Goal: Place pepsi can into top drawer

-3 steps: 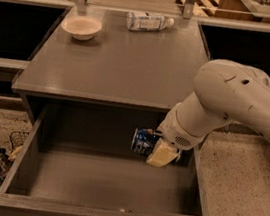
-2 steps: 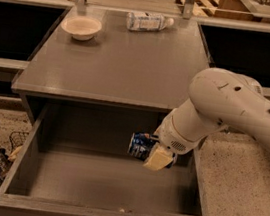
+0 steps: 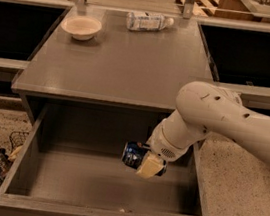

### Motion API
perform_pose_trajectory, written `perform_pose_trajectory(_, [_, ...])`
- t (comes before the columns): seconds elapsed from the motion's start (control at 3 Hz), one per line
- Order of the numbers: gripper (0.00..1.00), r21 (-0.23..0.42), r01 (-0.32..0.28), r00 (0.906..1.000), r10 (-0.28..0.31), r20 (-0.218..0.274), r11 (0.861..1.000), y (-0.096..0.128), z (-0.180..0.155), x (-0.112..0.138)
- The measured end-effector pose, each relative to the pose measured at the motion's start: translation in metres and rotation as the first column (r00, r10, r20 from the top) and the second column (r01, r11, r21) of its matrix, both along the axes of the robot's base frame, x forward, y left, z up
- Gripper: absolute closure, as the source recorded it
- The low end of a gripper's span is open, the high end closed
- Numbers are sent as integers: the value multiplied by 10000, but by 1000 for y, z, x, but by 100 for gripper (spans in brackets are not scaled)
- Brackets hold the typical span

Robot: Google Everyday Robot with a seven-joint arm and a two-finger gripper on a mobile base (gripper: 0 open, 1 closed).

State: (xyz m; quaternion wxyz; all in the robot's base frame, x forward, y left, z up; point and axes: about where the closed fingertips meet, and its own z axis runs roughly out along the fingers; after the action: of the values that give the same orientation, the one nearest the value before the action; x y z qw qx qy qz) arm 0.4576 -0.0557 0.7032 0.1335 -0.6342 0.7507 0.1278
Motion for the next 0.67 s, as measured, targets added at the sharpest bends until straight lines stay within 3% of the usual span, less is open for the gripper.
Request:
perform_pose_trajectory(0.33, [100,-2,-4,10000,4,5,10000,0,0,0])
perform_pose_trajectory(0.67, [100,32,69,9973,-66,-738,10000,0,-37,-8])
